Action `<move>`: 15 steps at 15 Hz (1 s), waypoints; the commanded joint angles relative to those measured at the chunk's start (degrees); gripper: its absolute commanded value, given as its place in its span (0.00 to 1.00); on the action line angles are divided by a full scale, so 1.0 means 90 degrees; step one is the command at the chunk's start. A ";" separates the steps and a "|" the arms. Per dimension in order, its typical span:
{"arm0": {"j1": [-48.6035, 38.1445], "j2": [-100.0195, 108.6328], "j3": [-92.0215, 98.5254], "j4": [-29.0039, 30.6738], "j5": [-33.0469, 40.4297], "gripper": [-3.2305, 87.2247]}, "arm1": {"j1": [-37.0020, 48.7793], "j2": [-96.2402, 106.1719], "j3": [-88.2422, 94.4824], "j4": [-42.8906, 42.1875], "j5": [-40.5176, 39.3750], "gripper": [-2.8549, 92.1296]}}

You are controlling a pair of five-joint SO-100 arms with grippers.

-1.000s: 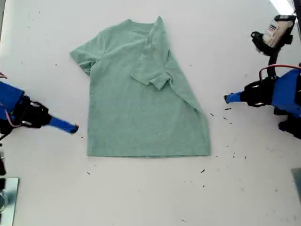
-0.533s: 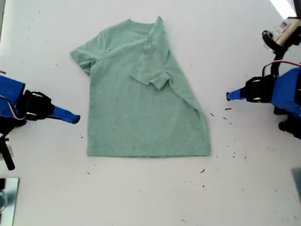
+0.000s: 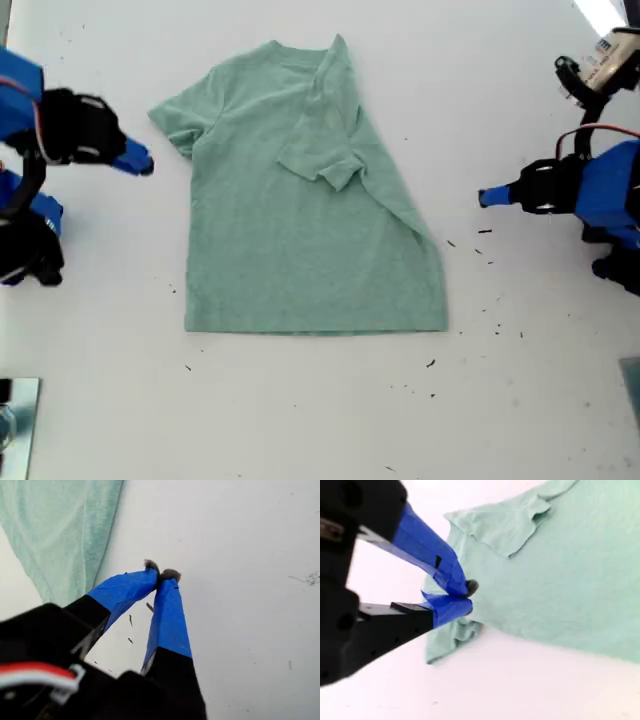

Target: Fold t shirt

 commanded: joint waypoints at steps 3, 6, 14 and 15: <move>-0.2227 -0.2012 -0.1699 0.0293 0.2041 0.07 | -0.0225 0.0039 0.0381 -0.0059 0.0146 0.06; -0.2744 -0.2061 -0.1826 0.0293 0.2461 0.23 | -0.0264 0.0039 0.0391 0.0039 0.0186 0.06; -0.3350 -0.2393 -0.1396 0.0107 0.2842 0.33 | -0.0322 0.0039 0.0391 0.0068 0.0186 0.06; -0.3408 -0.2510 -0.0957 -0.0312 0.2832 0.33 | -0.0332 0.0039 0.0391 0.0068 0.0186 0.06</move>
